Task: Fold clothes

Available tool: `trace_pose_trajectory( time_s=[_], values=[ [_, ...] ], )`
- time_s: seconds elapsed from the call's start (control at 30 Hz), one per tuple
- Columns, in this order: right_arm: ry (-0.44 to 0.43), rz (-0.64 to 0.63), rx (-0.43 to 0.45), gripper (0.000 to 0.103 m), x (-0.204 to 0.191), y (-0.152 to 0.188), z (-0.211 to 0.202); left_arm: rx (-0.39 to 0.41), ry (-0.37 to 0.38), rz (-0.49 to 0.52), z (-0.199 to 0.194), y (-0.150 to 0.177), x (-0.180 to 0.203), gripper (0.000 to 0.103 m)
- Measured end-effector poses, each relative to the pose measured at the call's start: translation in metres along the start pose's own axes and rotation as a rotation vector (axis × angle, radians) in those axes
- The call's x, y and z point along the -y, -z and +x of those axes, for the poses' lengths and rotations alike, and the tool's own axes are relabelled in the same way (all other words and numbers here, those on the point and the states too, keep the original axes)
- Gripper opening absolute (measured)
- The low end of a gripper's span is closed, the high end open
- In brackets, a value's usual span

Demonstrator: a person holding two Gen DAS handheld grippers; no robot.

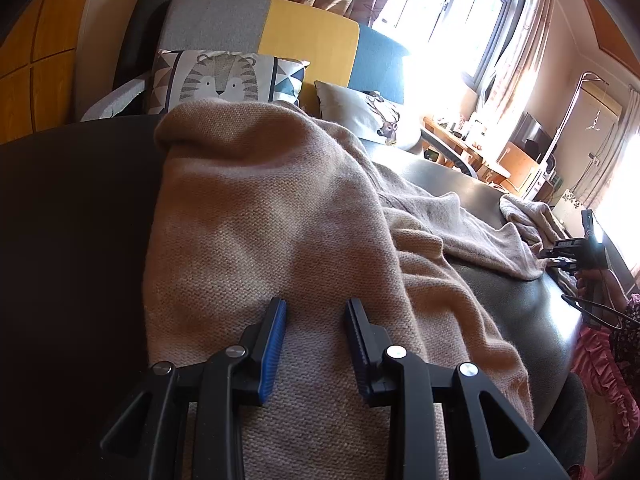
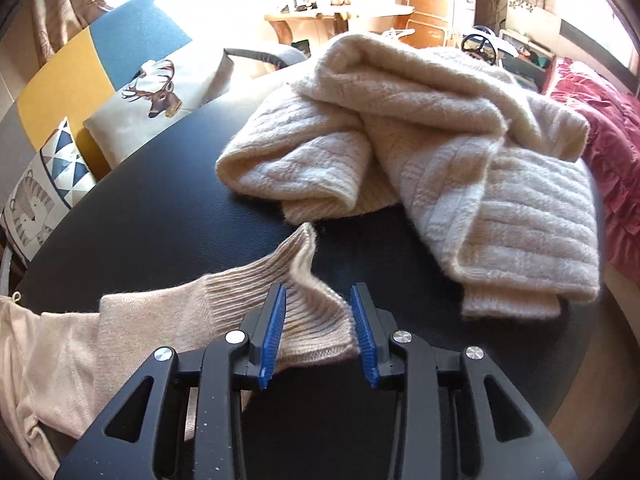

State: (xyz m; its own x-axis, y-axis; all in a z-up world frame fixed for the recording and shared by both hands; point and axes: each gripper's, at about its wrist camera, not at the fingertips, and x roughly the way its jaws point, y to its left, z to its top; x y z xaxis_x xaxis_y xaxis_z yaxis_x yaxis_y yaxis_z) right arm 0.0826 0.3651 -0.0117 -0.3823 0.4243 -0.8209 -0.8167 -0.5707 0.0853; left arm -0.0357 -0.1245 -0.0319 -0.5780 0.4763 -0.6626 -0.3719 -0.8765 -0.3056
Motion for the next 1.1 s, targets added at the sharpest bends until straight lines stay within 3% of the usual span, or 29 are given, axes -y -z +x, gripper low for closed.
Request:
trace_pose_trajectory(
  time_s=[0.07,0.13,0.2,0.37,0.5,0.57,0.67,0.73,0.8,0.93,1.03,1.1],
  values=[
    [0.038,0.006,0.075,0.036,0.000,0.004,-0.020,0.001,0.002,-0.002,0.000,0.000,0.000,0.031],
    [0.024,-0.006,0.151,0.037,-0.012,0.012,-0.042,0.003,0.003,-0.004,0.001,0.000,0.000,0.031],
    [-0.074,-0.057,0.178,0.037,-0.039,0.024,-0.057,0.004,0.003,-0.004,0.001,0.000,0.000,0.031],
    [-0.420,-0.318,0.050,0.037,-0.162,0.076,-0.063,0.006,0.006,-0.009,0.001,0.000,-0.001,0.031],
    [-0.591,-0.486,-0.034,0.037,-0.262,0.118,-0.069,0.006,0.011,-0.017,0.001,-0.001,-0.003,0.031],
    [-0.626,-0.541,-0.066,0.037,-0.298,0.136,-0.071,0.005,0.016,-0.020,0.001,-0.001,-0.004,0.031],
    [-0.634,-0.593,-0.087,0.037,-0.335,0.155,-0.069,0.000,0.039,-0.039,0.000,-0.002,-0.008,0.031],
    [-0.590,-0.627,-0.096,0.037,-0.348,0.162,-0.061,-0.009,0.058,-0.054,-0.001,-0.004,-0.012,0.031],
    [-0.529,-0.650,-0.121,0.036,-0.351,0.168,-0.046,-0.018,0.067,-0.060,-0.005,-0.007,-0.015,0.031],
    [-0.457,-0.700,-0.056,0.036,-0.348,0.174,-0.043,0.000,0.039,-0.044,-0.018,-0.013,-0.019,0.031],
    [-0.429,-0.651,-0.043,0.036,-0.339,0.170,-0.038,0.050,0.001,-0.054,-0.033,-0.021,-0.031,0.031],
    [-0.402,-0.618,-0.013,0.036,-0.333,0.167,-0.031,0.041,-0.024,-0.088,-0.033,-0.025,-0.046,0.031]
  ],
)
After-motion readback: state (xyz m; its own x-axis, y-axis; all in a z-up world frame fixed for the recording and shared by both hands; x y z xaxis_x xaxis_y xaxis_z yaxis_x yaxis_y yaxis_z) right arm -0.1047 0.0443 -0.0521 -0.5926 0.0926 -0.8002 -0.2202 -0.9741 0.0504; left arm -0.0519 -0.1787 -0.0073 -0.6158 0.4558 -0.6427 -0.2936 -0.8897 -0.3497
